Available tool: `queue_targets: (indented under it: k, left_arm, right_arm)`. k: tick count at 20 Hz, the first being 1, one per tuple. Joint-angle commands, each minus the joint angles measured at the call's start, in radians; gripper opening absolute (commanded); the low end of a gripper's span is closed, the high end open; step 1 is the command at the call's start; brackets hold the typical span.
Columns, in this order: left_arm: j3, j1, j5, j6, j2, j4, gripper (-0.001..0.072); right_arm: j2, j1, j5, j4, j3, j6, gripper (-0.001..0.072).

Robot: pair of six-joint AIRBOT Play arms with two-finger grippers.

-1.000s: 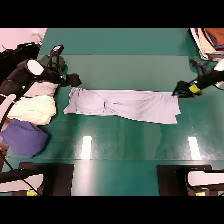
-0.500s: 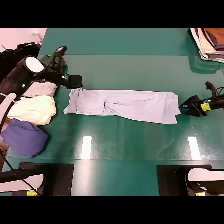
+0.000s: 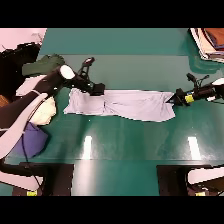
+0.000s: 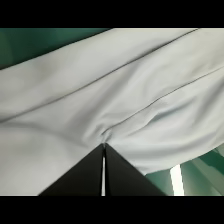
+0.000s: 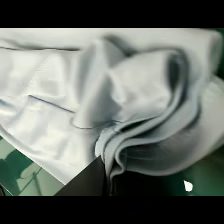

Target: Fold the shirts.

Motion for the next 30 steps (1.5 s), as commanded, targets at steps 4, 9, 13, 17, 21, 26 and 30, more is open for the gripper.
queue_targets:
  k: [4,9,13,17,21,26,30]
  left_arm:
    - [0.219,-0.109,-0.002,-0.018,-0.206,-0.023,0.0023]
    - [0.282,-0.157,-0.018,-0.035,-0.295,-0.027,0.0024]
    - [0.282,-0.16,-0.05,-0.032,-0.304,-0.001,0.0024]
    - [0.283,-0.156,-0.063,-0.032,-0.298,0.009,0.0024]
    - [0.343,-0.08,-0.132,-0.032,-0.24,0.073,0.0023]
    - [0.365,0.162,-0.182,-0.031,-0.006,0.186,0.0024]
    - [0.365,0.364,-0.23,-0.031,0.186,0.287,0.0025]
  right_arm:
    - [0.142,0.115,0.041,0.013,0.227,0.065,0.0008]
    - [0.175,0.253,0.064,0.02,0.433,0.124,0.0008]
    - [0.175,0.341,0.068,0.02,0.535,0.128,0.0008]
    - [0.175,0.406,0.06,0.02,0.586,0.131,0.0008]
    - [0.171,0.472,0.024,0.021,0.613,0.131,0.0008]
    - [0.046,0.649,-0.01,0.055,0.741,0.125,0.0009]
    - [-0.16,0.857,-0.172,0.186,0.852,0.042,0.0011]
